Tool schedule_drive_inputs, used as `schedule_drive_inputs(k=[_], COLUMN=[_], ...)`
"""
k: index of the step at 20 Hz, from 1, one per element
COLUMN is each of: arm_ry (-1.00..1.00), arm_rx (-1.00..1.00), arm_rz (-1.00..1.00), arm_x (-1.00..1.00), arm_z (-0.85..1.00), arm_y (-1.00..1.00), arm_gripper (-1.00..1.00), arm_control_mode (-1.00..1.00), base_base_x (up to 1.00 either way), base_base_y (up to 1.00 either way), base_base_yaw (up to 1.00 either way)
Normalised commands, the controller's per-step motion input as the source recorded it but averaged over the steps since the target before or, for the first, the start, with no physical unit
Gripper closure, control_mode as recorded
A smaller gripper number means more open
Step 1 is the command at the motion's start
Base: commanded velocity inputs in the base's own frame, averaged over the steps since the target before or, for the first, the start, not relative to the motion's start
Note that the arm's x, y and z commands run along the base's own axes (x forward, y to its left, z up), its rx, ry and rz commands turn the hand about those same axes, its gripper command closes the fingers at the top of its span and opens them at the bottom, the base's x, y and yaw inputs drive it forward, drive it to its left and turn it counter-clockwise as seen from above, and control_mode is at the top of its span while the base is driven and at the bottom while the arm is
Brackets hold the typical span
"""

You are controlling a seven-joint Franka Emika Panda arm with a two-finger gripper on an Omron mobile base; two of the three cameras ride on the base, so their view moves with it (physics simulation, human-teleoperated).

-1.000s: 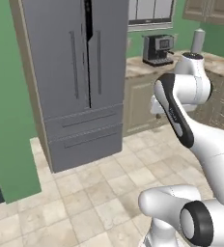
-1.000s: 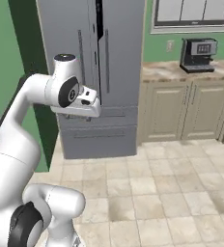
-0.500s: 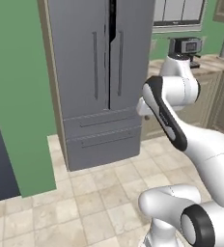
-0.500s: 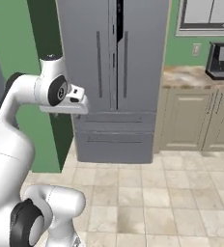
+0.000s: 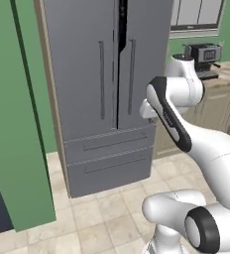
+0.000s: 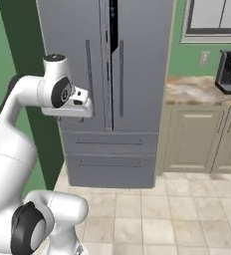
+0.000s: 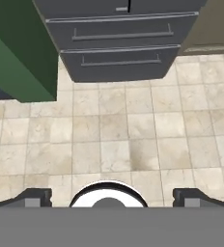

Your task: Navigate to the fridge.

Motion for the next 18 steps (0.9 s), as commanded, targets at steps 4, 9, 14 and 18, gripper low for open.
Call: schedule_drive_inputs(k=[4, 9, 14, 18], arm_ry=[0.0, 0.0, 0.0, 0.0], arm_rx=[0.0, 0.0, 0.0, 0.0], arm_rz=[0.0, 0.0, 0.0, 0.0], arm_x=[0.0, 0.0, 0.0, 0.0], arm_z=[0.0, 0.0, 0.0, 0.0], arm_y=[0.0, 0.0, 0.0, 0.0], arm_gripper=[-1.0, -1.0, -1.0, -1.0], arm_control_mode=[1.0, 1.0, 1.0, 1.0], base_base_x=[0.96, 0.7, 0.13, 0.86], base_base_y=[0.32, 0.13, 0.02, 0.0], base_base_yaw=[0.03, 0.12, 0.12, 0.18])
